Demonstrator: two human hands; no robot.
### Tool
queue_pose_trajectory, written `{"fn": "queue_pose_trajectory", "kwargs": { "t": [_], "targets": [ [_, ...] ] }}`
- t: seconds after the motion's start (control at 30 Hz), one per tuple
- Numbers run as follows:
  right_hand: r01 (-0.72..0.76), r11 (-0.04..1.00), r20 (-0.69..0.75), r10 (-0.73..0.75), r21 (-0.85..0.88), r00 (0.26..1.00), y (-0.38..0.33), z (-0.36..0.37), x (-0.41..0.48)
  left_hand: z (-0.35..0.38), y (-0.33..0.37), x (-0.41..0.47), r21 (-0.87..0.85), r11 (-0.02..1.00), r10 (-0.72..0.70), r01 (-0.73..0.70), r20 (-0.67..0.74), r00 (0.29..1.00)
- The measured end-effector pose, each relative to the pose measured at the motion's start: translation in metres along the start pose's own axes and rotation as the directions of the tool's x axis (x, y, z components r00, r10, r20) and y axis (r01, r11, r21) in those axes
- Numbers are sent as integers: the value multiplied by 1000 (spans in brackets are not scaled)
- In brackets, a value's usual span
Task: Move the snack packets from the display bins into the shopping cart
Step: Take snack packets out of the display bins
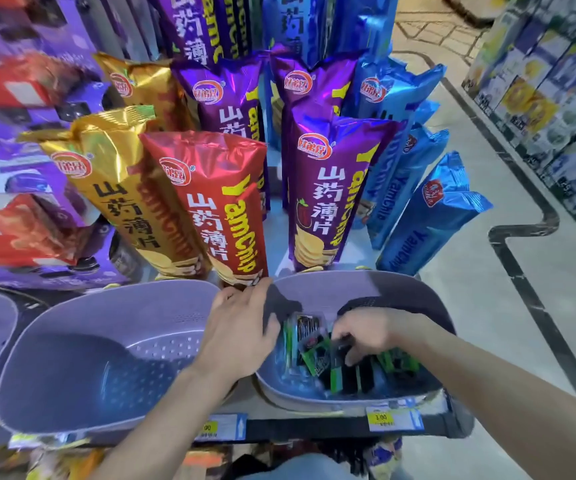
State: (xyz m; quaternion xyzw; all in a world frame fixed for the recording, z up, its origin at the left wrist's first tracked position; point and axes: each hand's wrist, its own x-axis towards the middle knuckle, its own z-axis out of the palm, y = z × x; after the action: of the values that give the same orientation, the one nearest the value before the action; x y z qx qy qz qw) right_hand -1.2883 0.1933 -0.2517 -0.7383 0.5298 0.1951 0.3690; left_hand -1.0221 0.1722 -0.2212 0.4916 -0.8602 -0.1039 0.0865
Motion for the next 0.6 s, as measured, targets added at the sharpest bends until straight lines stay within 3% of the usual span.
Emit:
{"fn": "queue_pose_trajectory", "kwargs": {
  "t": [0.23, 0.4, 0.53, 0.6],
  "targets": [
    [38, 999, -57, -37, 17, 998, 3, -4, -16, 4, -1, -1, -11, 1000, -7, 7, -28, 1000],
    [48, 984, -191, -14, 172, 982, -1, -13, -28, 2, 0, 1, -42, 999, -32, 32, 0, 1000],
    [73, 973, -303, -3, 219, 953, -7, -31, -46, -3, 5, -2, -201, 979, 5, -29, -118, 993],
    [110, 953, -353, -2, 284, 935, -8, -39, -54, -8, 15, -2, -324, 944, 26, -60, -109, 994]
  ]
}}
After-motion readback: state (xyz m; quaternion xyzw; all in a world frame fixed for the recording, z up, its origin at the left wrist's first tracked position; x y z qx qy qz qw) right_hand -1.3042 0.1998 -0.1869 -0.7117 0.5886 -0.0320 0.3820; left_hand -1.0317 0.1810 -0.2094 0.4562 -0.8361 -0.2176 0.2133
